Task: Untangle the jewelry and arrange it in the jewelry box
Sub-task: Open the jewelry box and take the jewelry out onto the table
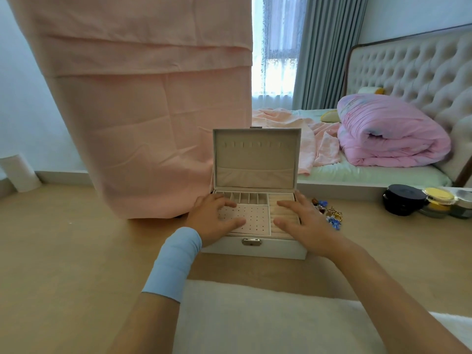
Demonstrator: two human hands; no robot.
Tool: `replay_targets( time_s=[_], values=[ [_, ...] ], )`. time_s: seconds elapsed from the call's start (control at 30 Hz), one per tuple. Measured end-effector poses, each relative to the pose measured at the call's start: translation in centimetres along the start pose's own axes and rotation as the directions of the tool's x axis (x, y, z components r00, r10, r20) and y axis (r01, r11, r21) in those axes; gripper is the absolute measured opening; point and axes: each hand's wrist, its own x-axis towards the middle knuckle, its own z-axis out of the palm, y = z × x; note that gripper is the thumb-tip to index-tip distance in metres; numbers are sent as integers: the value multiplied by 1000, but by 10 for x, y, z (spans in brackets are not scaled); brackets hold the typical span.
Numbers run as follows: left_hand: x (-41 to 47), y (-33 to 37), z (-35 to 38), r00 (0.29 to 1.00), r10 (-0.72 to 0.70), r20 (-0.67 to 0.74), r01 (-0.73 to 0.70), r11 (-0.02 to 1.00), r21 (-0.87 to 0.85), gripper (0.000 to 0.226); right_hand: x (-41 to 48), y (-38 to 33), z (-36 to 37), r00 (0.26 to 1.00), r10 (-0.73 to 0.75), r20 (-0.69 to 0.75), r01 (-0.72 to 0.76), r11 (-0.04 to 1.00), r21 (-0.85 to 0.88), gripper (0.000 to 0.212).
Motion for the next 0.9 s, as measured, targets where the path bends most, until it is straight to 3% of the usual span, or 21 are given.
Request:
replay_targets(
  time_s=[0.13,0.3,0.43,0.57,0.63,0.77,0.9],
  values=[
    [22,20,-16,987,61,-146,-70,996,-58,40,16,-27,-21,988,-27,-150,26,1000,-10,63],
    [70,44,-32,957,112,-267,-96,993,69,51,53,-57,-50,970,-7,-245,27,996,80,74],
    [103,53,-42,955,120,-272,-66,978,199,72,81,-69,-64,954,-1,-299,54,984,168,90],
    [113,60,-49,949,174,-263,-100,957,272,79,96,-70,-73,941,44,-337,42,969,244,94],
    [112,61,-51,949,189,-253,-119,956,267,78,96,-66,-78,922,33,-385,58,973,222,85],
    [99,62,-56,947,218,-236,-132,934,332,68,81,-58,-88,906,-78,-417,123,989,83,43],
    [63,62,-64,924,278,-261,-165,909,382,48,47,-51,-86,893,-193,-406,216,976,11,31]
  ],
)
